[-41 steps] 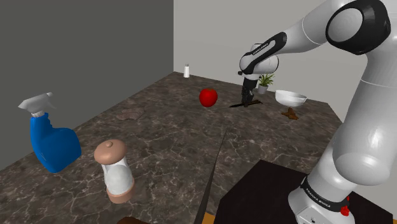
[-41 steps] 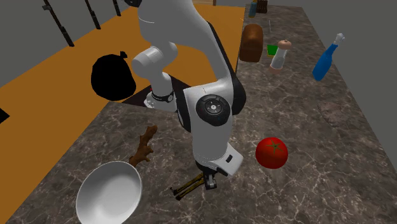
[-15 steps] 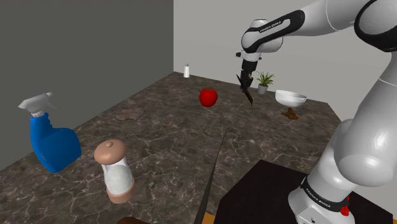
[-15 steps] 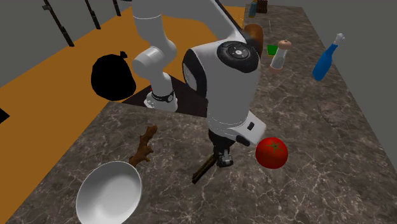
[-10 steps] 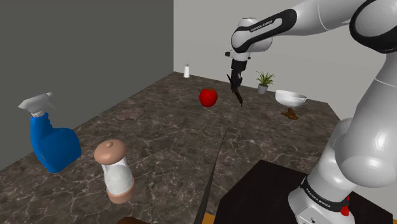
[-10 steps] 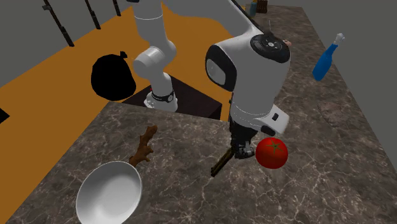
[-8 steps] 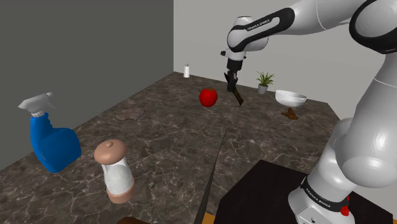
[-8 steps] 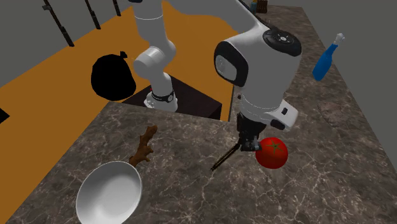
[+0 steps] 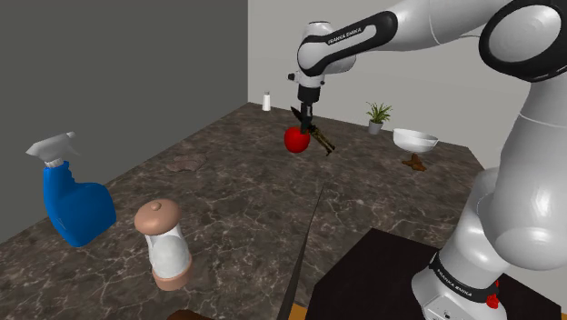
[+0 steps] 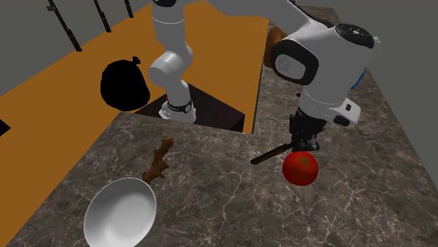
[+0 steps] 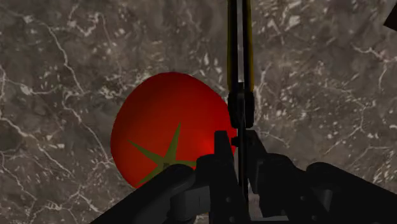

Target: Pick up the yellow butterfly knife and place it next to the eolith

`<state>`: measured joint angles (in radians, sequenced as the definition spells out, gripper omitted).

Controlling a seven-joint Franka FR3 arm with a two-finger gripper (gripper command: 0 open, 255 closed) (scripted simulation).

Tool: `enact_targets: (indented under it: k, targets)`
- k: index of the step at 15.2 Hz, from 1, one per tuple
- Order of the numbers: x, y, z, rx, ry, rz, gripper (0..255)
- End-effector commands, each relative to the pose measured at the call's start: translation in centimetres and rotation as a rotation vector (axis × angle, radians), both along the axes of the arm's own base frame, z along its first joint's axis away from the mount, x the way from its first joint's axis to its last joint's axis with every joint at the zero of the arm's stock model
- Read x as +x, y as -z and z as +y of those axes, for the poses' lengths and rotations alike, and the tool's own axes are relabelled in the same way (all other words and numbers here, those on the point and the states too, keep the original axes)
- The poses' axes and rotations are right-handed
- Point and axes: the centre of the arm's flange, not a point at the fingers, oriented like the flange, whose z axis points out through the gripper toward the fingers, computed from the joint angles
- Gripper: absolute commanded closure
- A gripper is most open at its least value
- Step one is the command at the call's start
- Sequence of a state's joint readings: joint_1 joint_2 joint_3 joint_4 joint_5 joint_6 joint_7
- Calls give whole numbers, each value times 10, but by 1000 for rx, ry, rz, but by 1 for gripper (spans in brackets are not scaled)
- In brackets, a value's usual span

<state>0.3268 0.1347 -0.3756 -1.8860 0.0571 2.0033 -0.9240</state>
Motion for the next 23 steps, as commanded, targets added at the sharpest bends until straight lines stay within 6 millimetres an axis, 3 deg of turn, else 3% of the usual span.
enact_targets:
  k: [1, 17, 23]
  targets:
    - [10, -1, 26, 0, 1, 0, 255]
    - [91, -1, 222, 0, 1, 0, 255]
    - [92, 26, 225, 0, 1, 0, 255]
